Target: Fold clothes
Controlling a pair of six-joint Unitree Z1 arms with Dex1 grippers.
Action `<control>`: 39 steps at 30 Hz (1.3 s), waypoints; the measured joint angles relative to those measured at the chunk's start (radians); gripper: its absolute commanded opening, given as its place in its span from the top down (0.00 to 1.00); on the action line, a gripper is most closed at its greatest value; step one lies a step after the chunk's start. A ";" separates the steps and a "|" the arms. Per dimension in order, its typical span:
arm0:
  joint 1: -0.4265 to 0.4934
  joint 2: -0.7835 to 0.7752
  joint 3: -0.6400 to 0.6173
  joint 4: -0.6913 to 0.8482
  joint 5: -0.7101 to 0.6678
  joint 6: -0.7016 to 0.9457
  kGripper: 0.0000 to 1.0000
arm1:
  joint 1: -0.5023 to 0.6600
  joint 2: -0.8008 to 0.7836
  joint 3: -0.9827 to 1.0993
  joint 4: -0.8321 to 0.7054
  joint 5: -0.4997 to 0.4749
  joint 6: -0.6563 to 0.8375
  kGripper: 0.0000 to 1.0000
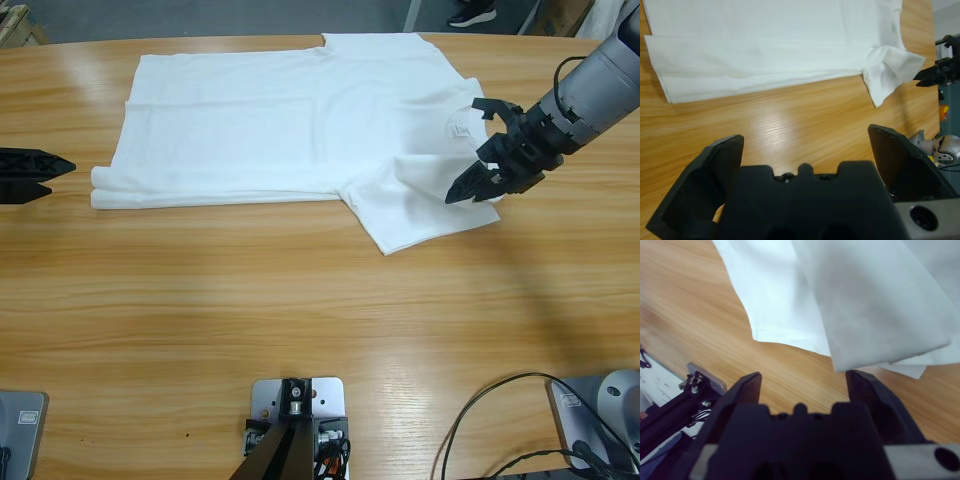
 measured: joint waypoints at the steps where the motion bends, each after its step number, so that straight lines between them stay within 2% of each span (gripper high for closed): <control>1: 0.000 0.000 0.000 0.000 0.000 0.000 0.03 | -0.001 0.000 -0.003 0.000 -0.003 -0.002 0.32; 12: 0.000 0.000 0.000 0.000 0.000 0.000 0.03 | -0.004 0.029 -0.024 0.000 -0.006 -0.009 0.32; 13: 0.000 0.000 0.000 0.000 0.000 0.000 0.03 | -0.004 0.036 -0.025 0.000 -0.006 -0.009 0.36; 15: 0.000 0.000 0.000 0.000 0.000 0.000 0.03 | -0.004 0.045 -0.025 0.000 -0.006 -0.009 0.59; 17: 0.000 0.000 0.000 0.000 0.000 0.000 0.03 | -0.004 0.052 -0.025 0.000 -0.006 -0.009 0.94; 18: 0.000 0.000 0.000 0.000 0.000 0.000 0.03 | -0.004 0.054 -0.025 0.000 -0.006 -0.009 1.00; 35: 0.000 0.000 0.000 0.000 0.000 0.000 0.03 | -0.012 0.069 -0.038 0.030 -0.045 -0.023 1.00; 39: 0.000 0.000 0.000 0.000 0.000 0.000 0.03 | -0.028 0.069 -0.106 0.074 -0.037 -0.027 1.00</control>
